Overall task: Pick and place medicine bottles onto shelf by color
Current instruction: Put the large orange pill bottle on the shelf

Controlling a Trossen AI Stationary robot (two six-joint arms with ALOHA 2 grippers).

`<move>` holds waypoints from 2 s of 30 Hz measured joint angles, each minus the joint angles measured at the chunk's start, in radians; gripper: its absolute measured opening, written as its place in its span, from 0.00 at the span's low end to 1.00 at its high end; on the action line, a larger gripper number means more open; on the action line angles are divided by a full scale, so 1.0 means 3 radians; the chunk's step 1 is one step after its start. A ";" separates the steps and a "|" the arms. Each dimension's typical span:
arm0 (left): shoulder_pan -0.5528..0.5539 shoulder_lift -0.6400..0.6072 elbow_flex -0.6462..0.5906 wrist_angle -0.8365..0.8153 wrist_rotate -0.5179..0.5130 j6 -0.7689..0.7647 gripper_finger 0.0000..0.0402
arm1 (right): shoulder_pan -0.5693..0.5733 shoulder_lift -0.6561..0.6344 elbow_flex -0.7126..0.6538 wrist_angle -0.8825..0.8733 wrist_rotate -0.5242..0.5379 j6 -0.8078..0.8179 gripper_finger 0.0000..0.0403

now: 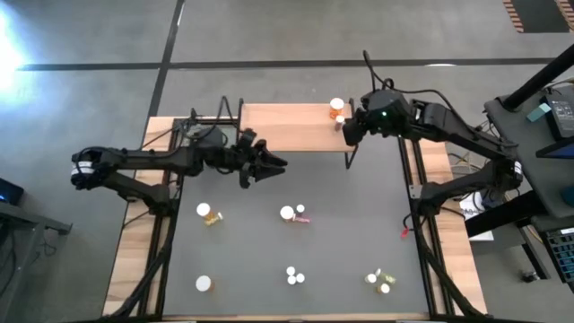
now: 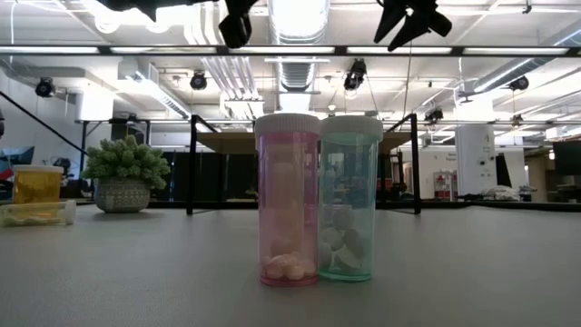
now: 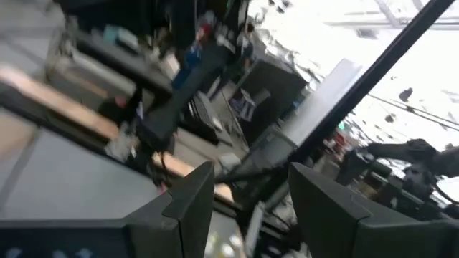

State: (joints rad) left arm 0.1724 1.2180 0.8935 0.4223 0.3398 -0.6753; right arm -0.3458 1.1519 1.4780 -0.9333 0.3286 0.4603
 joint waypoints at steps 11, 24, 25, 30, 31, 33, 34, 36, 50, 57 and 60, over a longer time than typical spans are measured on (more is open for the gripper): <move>-0.0326 0.0405 0.0716 -0.1621 0.0075 -0.0083 0.41 | 0.0086 0.0025 0.0001 -0.0043 -0.0076 -0.0161 0.46; -0.0763 0.0750 0.0971 -0.2170 -0.0106 -0.0087 0.41 | 0.0086 0.0028 0.0003 -0.0473 -0.0076 -0.0272 0.46; -0.0777 0.0795 0.0971 -0.2169 -0.0108 -0.0087 0.41 | 0.0086 0.0028 0.0003 -0.0516 -0.0077 -0.0272 0.46; -0.0846 0.1038 0.0994 -0.2165 -0.0113 -0.0088 0.41 | 0.0086 0.0028 0.0003 -0.0680 -0.0076 -0.0315 0.46; -0.0862 0.1083 0.0999 -0.2158 -0.0106 -0.0088 0.41 | 0.0085 0.0028 0.0003 -0.0693 -0.0077 -0.0331 0.46; -0.0883 0.1173 0.1002 -0.2122 -0.0016 -0.0093 0.41 | 0.0086 0.0027 0.0003 -0.0720 -0.0076 -0.0353 0.46; -0.0891 0.1223 0.1002 -0.2054 0.0043 -0.0097 0.41 | 0.0086 0.0027 0.0003 -0.0723 -0.0077 -0.0369 0.46; -0.0906 0.1303 0.0976 -0.1876 0.0204 -0.0189 0.41 | 0.0086 0.0027 0.0003 -0.0721 -0.0077 -0.0396 0.46; -0.0790 0.1345 0.0955 -0.1319 0.0513 -0.0115 0.41 | 0.0084 0.0025 0.0003 -0.0716 -0.0075 -0.0403 0.46; -0.0489 0.0897 0.0953 -0.1086 0.0486 0.0109 0.41 | 0.0084 0.0027 0.0003 -0.0715 -0.0075 -0.0402 0.46; -0.0466 0.0707 0.0952 -0.0796 0.0483 0.0333 0.41 | 0.0084 0.0027 0.0003 -0.0715 -0.0075 -0.0402 0.46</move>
State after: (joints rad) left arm 0.0326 1.4302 1.1790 0.1836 0.4847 -0.5754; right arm -0.3206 1.1599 1.4788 -1.1477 0.3061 0.3397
